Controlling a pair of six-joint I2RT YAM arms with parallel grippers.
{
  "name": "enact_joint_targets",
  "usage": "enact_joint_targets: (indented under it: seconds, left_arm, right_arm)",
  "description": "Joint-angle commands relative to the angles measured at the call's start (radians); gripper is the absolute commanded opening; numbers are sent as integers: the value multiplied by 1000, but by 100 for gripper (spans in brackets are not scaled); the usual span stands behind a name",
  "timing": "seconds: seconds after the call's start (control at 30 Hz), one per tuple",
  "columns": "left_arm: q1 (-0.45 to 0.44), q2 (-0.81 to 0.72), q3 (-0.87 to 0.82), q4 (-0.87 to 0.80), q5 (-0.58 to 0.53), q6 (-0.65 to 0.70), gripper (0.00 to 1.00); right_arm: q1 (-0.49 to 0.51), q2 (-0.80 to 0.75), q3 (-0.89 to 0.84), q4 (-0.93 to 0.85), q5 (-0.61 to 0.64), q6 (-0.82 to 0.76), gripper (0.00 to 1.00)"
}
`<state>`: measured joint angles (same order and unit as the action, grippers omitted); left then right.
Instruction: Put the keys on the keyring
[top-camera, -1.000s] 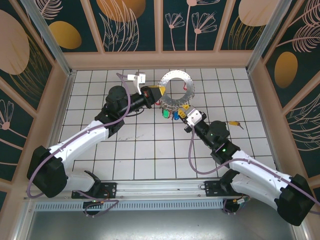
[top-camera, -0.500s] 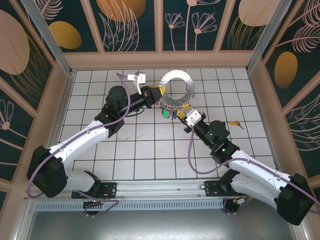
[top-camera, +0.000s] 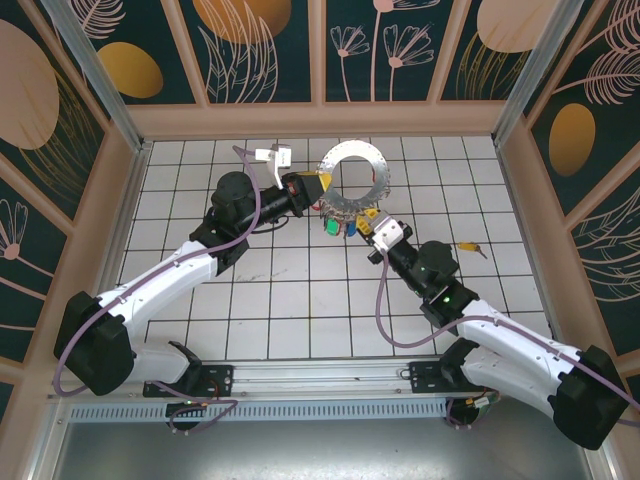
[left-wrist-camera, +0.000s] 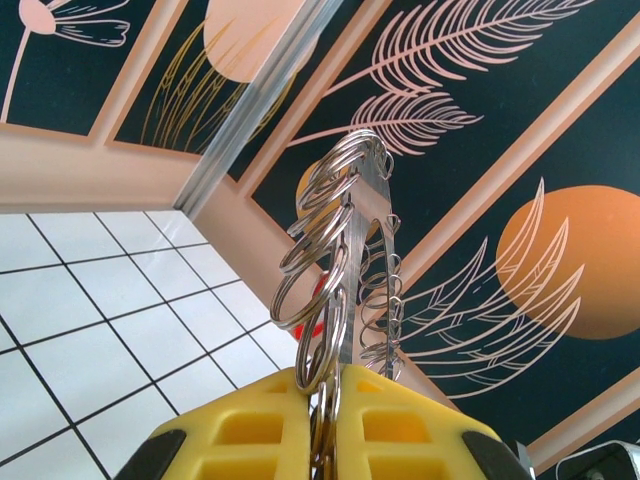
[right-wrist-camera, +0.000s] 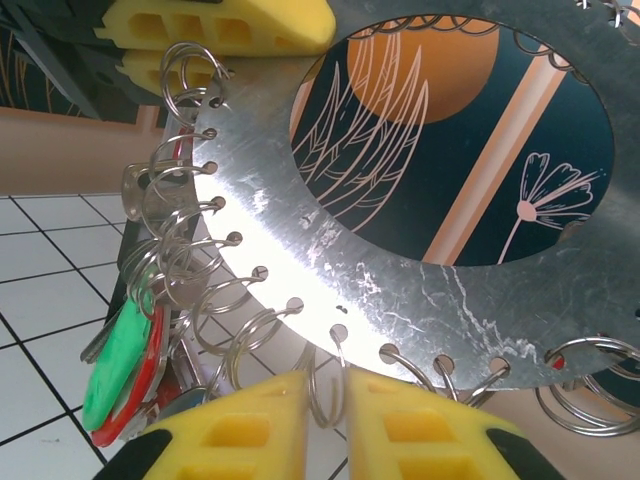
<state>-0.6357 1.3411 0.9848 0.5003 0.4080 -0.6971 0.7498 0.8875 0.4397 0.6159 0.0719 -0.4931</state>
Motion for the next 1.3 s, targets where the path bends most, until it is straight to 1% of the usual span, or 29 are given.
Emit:
enact_joint_targets:
  seconds: [0.0,0.43,0.73,1.0,1.1,1.17,1.27]
  left_arm:
    - [0,-37,11,107,11,-22,3]
    - [0,-27,6,119,13,-31,3]
    - [1,-22,3,125,12,-39,4]
    - [1,-19,2,130,12,-49,4]
    - [1,-21,-2,130,5,-54,4]
    - [0,-23,-7,133,-2,-56,4]
    - [0,-24,-6,122,-28,-65,4]
  right_arm:
    - [4,12,-19,74,16,2,17]
    - [0,30,-32,158,17,47,14]
    - [-5,31,-38,177,-3,69,14]
    - [-4,33,-41,179,5,77,9]
    - [-4,30,-41,177,8,79,2]
    - [-4,26,-42,174,12,83,0]
    - [-5,18,-41,162,17,93,0]
